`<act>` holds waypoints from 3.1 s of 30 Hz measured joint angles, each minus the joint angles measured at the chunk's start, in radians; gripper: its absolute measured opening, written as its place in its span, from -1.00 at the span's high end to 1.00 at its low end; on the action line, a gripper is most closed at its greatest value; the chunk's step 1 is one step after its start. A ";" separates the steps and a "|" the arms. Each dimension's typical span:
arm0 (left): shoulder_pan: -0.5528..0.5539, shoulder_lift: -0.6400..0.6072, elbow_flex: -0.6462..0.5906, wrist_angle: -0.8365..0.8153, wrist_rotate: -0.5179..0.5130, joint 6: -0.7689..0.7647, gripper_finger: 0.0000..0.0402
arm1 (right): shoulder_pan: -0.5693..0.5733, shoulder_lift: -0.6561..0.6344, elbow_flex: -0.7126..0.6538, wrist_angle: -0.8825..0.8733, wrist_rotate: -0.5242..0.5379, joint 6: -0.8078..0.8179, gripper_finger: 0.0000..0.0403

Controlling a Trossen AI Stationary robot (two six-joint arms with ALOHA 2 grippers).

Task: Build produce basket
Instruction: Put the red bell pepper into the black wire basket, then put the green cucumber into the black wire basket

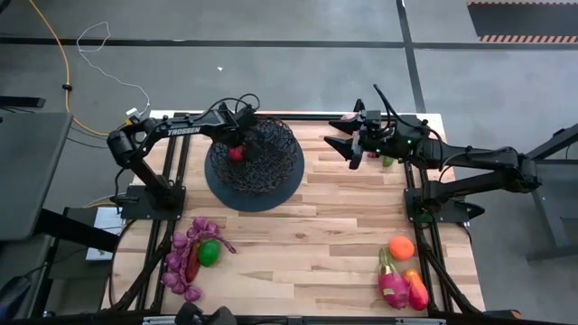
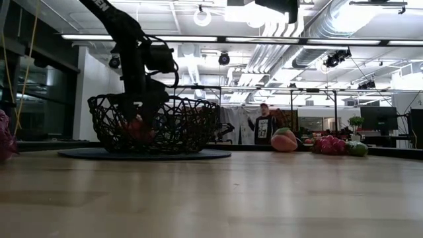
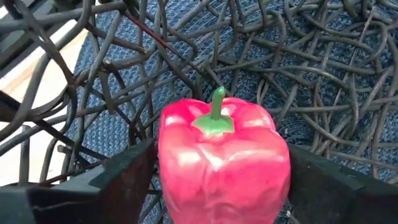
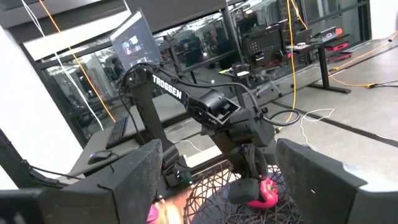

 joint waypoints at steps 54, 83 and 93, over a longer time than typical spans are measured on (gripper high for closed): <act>-0.428 -0.884 -0.248 0.898 0.060 -0.088 -0.65 | 0.000 0.000 0.000 0.000 0.003 0.000 -0.51; -0.428 -0.860 -0.248 0.894 0.056 -0.079 -0.65 | -0.258 0.124 0.070 -1.215 0.434 0.591 -0.51; -0.428 -0.860 -0.248 0.894 0.054 -0.079 -0.65 | -0.322 0.110 -0.234 -1.074 0.360 0.826 -0.51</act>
